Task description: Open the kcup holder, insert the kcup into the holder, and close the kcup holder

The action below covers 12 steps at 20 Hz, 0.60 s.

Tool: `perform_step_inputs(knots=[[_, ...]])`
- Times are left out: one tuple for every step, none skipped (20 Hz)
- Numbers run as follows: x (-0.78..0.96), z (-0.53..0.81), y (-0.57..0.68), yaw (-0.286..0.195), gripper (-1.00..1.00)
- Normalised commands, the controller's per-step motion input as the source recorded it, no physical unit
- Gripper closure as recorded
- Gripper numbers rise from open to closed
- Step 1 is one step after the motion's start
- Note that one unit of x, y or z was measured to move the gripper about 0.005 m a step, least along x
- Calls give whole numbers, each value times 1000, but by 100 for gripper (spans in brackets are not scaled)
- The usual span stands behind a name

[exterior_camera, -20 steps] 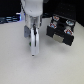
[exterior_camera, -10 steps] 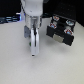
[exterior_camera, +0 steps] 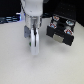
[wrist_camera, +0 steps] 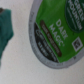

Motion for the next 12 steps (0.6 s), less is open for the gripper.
perform_step_inputs(knots=[[-95, -24, -68, -23, 100], [-61, -28, -32, -24, 100], [6, 1, 2, -10, 100], [27, 161, 64, -17, 100], [31, 309, 119, -21, 100], [15, 454, 164, -35, 100], [28, 575, 246, -33, 100], [28, 675, 294, -46, 100], [28, 745, 318, -53, 100], [25, 803, 335, -48, 100], [30, 805, 348, -24, 100], [30, 821, 375, -27, 100]])
